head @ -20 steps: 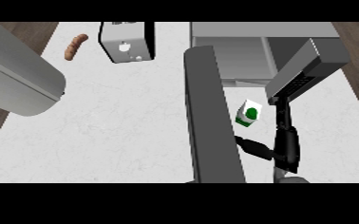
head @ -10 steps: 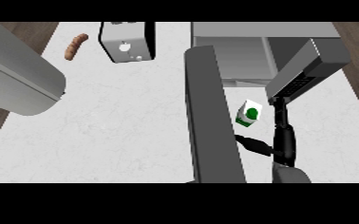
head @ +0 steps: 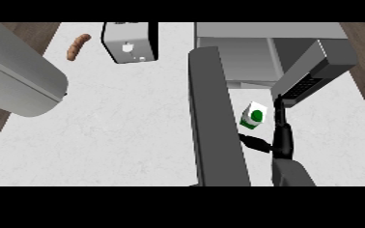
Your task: Pick up the milk, place it into the microwave and close the microwave
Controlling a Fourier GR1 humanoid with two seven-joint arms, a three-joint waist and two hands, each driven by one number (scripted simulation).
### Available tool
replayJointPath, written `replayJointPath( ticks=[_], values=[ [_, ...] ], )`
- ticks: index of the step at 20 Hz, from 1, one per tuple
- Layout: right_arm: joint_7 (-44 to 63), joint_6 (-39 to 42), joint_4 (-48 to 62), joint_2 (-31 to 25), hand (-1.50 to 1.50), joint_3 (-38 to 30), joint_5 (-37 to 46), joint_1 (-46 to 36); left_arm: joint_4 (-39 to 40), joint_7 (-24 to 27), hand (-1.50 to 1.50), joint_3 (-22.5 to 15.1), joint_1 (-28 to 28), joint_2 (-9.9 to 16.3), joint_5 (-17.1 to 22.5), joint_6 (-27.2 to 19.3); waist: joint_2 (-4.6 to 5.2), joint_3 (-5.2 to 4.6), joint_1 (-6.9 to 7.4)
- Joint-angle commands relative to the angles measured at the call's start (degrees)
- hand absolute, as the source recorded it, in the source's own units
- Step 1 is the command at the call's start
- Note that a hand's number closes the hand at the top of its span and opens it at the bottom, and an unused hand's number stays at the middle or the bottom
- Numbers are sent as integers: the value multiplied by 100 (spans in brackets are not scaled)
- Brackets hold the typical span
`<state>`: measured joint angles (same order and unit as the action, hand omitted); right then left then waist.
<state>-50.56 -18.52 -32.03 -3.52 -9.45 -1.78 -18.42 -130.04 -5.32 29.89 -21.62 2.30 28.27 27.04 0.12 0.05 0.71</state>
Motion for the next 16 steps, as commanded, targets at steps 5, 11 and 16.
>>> replayJointPath(
  ticks=[5, 11, 16],
  values=[
    [-930, 455, 1259, -225, 150, -103, 148, -602, -203, 110, -150, -156, -132, -220, -145, 77, 12, 4, 44],
    [-1260, 418, 1340, -481, 150, -214, 208, -935, -412, -282, -150, 93, -155, -98, 158, 67, 8, 4, 43],
    [-1644, 1647, 1598, -1128, 150, -101, 334, -862, -194, -212, -150, 62, -78, -81, 157, 174, 39, 15, 95]
  ],
)
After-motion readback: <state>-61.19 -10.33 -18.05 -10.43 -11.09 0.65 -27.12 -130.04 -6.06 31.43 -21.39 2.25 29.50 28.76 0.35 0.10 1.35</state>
